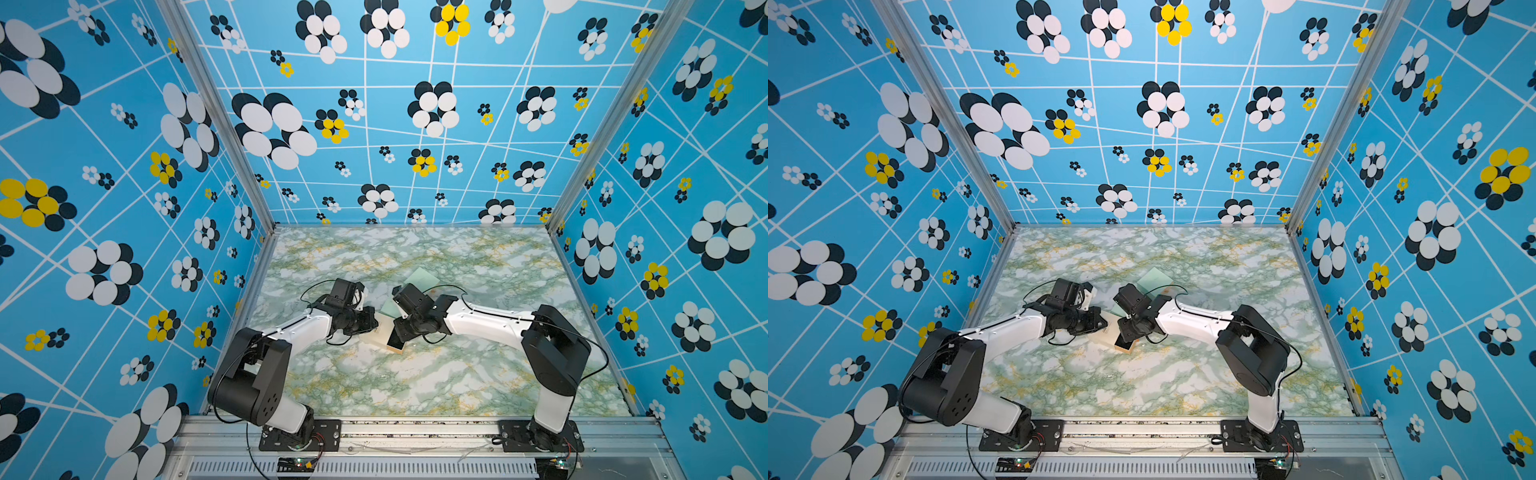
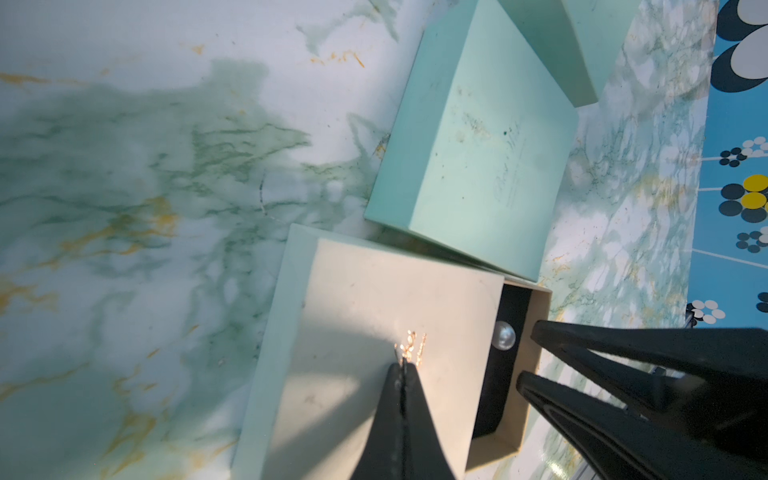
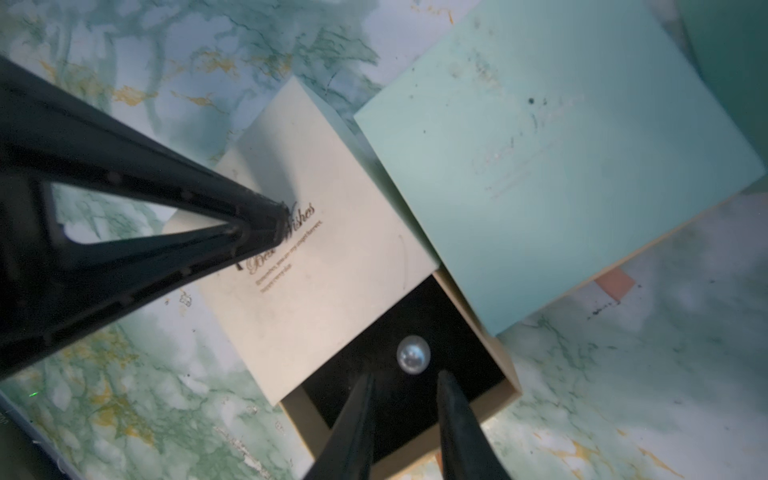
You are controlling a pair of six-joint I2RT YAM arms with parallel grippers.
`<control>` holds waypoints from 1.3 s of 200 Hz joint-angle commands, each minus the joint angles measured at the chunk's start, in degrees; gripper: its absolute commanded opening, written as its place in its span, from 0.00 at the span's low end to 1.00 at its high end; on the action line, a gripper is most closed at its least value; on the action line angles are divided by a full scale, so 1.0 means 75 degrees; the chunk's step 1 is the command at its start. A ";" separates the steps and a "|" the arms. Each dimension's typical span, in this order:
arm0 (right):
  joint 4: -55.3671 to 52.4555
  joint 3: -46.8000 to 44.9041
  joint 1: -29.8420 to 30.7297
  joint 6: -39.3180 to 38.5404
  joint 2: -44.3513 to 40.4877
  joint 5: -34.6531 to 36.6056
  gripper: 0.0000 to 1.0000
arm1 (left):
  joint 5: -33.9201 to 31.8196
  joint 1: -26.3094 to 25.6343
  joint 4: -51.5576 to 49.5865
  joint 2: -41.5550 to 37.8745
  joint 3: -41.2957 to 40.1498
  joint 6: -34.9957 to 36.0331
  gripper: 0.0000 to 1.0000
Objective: Take out the earrings from the drawer-style jewelry box
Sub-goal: Pick up the earring from the drawer.
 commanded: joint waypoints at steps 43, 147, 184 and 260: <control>-0.0267 0.0249 0.0067 -0.0191 0.0305 0.0234 0.29 | -0.0490 -0.0106 -0.1043 0.0490 -0.0294 0.0061 0.00; -0.0247 0.0355 0.0069 -0.0223 0.0481 0.0203 0.24 | -0.0487 -0.0097 -0.1016 0.0480 -0.0332 0.0044 0.00; -0.0249 0.0319 0.0066 -0.0215 0.0481 0.0166 0.20 | -0.0495 -0.0098 -0.1005 0.0471 -0.0348 0.0032 0.00; -0.0226 0.0319 0.0082 -0.0213 0.0570 0.0162 0.18 | -0.0486 -0.0097 -0.1005 0.0492 -0.0344 0.0044 0.00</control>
